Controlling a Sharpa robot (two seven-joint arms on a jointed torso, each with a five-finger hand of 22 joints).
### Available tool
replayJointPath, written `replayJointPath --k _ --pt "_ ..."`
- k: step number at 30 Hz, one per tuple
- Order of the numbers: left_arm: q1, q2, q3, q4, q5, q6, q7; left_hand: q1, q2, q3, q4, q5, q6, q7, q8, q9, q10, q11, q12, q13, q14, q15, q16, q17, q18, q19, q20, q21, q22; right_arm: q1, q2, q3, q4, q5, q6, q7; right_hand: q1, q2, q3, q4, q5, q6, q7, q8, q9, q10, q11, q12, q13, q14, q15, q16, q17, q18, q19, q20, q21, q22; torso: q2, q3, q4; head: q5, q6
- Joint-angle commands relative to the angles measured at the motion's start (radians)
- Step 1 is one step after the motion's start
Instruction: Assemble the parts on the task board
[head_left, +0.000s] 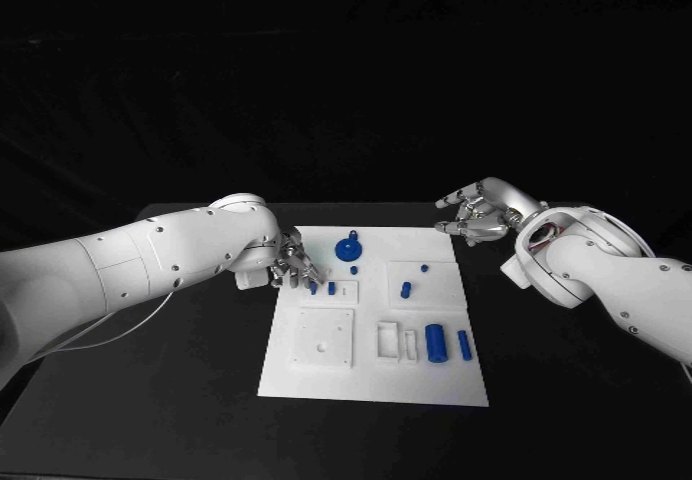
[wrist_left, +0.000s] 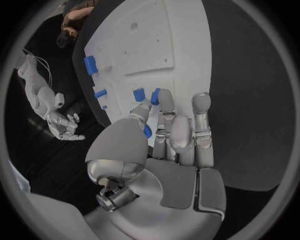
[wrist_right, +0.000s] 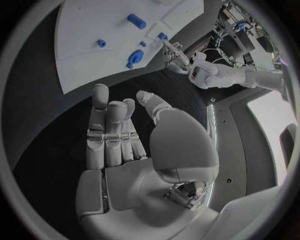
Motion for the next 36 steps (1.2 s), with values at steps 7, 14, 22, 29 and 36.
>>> replayJointPath --k 7,14,22,29,36 --pt "-0.003 0.007 -0.001 -0.008 0.027 0.004 0.01 0.034 0.032 0.022 -0.033 0.007 0.0 -0.003 0.007 0.007 0.0 -0.003 0.004 -0.001 0.002 0.0 0.007 0.002 0.007 -0.004 0.0 0.006 0.019 -0.001 0.002 0.0 0.0 0.0 0.006 0.01 -0.011 -0.002 0.002 0.005 0.004 0.001 -0.002 -0.004 0.0 -0.003 -0.003 0.004 0.001 0.003 -0.003 0.003 0.001 0.011 -0.002 -0.004 -0.001 0.005 0.0 0.0005 -0.0001 -0.001 -0.001" --pt "-0.003 0.006 -0.002 0.001 0.049 0.007 0.014 0.068 0.036 0.033 -0.061 0.025 -0.002 -0.005 0.012 0.016 0.002 -0.003 0.003 -0.002 0.004 0.002 0.012 0.009 0.008 -0.004 0.002 0.009 0.02 -0.001 0.003 0.0 0.0 0.001 0.005 0.01 -0.014 -0.001 0.003 0.006 0.007 0.001 -0.002 -0.004 0.0 -0.003 -0.004 0.004 0.002 0.003 -0.003 0.003 0.001 0.011 -0.002 -0.004 -0.001 0.005 0.0 -0.0002 0.0003 -0.001 -0.003" --pt "-0.003 -0.004 -0.002 0.019 0.068 -0.006 0.025 0.096 0.029 0.078 -0.11 0.148 -0.004 -0.004 0.033 0.045 0.016 -0.005 -0.006 -0.009 0.01 0.002 0.017 0.017 0.01 0.002 0.003 0.022 0.022 -0.001 0.004 0.0 -0.002 0.003 0.001 0.011 -0.018 -0.001 0.004 0.01 0.009 0.001 -0.002 -0.004 0.0 -0.004 -0.003 0.004 0.002 0.003 -0.003 0.003 0.001 0.011 -0.002 -0.004 -0.002 0.004 0.0 0.0001 0.0002 -0.002 -0.006" --pt "-0.003 -0.015 -0.002 0.041 0.081 -0.011 0.035 0.11 0.021 0.097 -0.131 0.168 0.001 -0.004 0.048 0.061 0.029 -0.005 -0.014 -0.014 0.013 0.002 0.02 0.022 0.01 0.003 0.003 0.029 0.023 -0.001 0.003 0.0 -0.003 0.005 0.001 0.011 -0.021 0.0 0.004 0.013 0.009 0.0 -0.002 -0.004 -0.001 -0.004 -0.003 0.005 0.002 0.003 -0.003 0.002 0.0 0.011 -0.002 -0.004 -0.002 0.004 0.0 -0.0001 0.0007 -0.002 -0.008" --pt "-0.003 -0.021 -0.002 0.06 0.093 -0.036 0.039 0.112 0.017 0.108 -0.135 0.179 0.0 -0.004 0.056 0.072 0.036 -0.006 -0.023 -0.016 0.014 0.002 0.02 0.023 0.012 0.004 0.004 0.036 0.024 -0.001 0.008 0.0 -0.007 0.007 -0.002 0.013 -0.022 0.0 0.005 0.014 0.01 -0.002 -0.002 -0.004 -0.001 -0.005 -0.003 0.004 0.002 0.003 -0.003 0.002 0.0 0.01 -0.002 -0.004 -0.002 0.003 0.0 0.0012 0.0027 0.001 -0.009"
